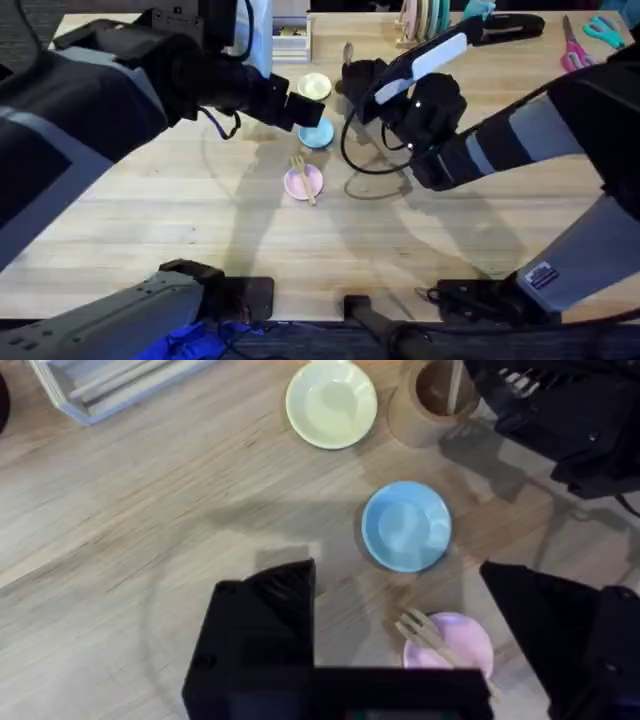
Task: Pick up a utensil and set it on the pink plate, then put the other utensil in the container.
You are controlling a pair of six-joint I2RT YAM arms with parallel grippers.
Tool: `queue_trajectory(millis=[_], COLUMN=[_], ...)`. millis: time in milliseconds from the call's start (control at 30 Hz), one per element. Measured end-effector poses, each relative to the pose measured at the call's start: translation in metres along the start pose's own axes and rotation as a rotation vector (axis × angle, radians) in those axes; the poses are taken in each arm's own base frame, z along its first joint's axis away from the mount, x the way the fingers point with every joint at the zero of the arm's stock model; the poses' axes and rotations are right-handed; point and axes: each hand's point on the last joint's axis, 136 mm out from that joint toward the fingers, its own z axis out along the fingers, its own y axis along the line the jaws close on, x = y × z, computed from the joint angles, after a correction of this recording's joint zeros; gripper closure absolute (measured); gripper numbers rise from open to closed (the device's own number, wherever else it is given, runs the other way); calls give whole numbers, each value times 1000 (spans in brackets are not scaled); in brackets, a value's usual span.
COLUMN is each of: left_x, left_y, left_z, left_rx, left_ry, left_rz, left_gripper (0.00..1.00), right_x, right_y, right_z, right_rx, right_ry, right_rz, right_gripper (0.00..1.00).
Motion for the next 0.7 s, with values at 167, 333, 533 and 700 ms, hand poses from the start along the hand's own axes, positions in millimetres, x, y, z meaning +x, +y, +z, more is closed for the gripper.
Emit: queue_trajectory(millis=[167,333,533,700], left_x=[0,0,0,0], left_y=[0,0,0,0], left_z=[0,0,0,0], left_rx=[0,0,0,0], left_ry=[0,0,0,0], left_rz=[0,0,0,0], left_gripper=[9,9,9,9], right_x=[0,1,4,8], right_y=[-2,-13,-12,-1], right_z=[0,-3,-7,-8], right_rx=[-26,-93,-193,-266], right_ry=[-2,-8,-1,20], right_rz=[-5,0,7,14], right_gripper=[966,967,971,970])
